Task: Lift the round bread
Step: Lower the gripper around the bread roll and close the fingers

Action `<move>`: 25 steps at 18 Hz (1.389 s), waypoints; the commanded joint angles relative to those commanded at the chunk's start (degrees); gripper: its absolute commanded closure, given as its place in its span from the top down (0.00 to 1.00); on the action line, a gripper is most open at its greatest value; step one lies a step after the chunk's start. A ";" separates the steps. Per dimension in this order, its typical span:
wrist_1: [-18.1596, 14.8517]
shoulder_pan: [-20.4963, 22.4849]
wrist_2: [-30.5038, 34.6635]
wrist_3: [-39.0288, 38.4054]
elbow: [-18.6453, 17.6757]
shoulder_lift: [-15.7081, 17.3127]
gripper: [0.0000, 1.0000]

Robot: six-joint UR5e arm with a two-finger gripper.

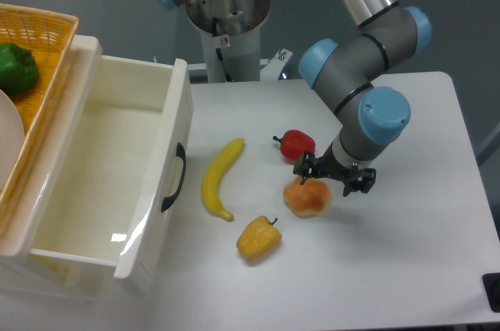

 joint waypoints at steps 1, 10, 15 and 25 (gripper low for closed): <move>0.09 -0.09 0.00 -0.09 0.00 0.00 1.00; 1.76 -0.88 3.60 0.00 -0.09 -2.03 1.00; 1.85 -1.06 3.60 -0.18 -0.70 -1.76 1.00; 2.29 -1.67 4.13 -0.18 -0.70 -2.46 1.00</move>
